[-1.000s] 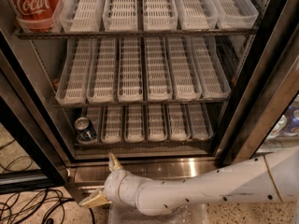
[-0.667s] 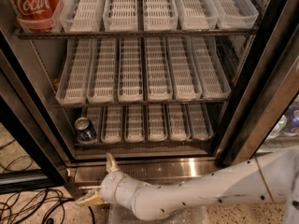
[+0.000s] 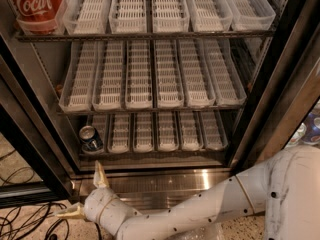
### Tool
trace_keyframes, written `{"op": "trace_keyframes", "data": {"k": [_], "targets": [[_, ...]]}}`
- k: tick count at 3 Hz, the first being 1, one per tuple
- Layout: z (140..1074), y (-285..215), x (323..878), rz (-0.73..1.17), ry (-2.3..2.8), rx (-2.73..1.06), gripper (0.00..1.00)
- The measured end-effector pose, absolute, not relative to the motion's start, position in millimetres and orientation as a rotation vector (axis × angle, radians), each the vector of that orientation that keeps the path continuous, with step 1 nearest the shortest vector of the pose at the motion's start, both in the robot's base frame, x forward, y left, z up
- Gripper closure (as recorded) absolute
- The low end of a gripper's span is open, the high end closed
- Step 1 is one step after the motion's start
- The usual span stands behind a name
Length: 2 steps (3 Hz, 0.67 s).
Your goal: Pick pepsi can from bottom shelf of fridge
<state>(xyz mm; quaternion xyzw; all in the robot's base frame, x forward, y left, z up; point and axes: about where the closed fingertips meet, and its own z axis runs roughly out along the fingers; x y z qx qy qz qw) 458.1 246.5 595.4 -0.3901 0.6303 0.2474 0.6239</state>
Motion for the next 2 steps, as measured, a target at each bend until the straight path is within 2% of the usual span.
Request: {"op": "trace_keyframes", "data": {"k": [1, 2], "targets": [[616.1, 254.0, 463.1, 0.491, 1.376, -0.801, 0.00], [622.0, 240.5, 468.8, 0.397, 1.380, -0.692, 0.00]]}}
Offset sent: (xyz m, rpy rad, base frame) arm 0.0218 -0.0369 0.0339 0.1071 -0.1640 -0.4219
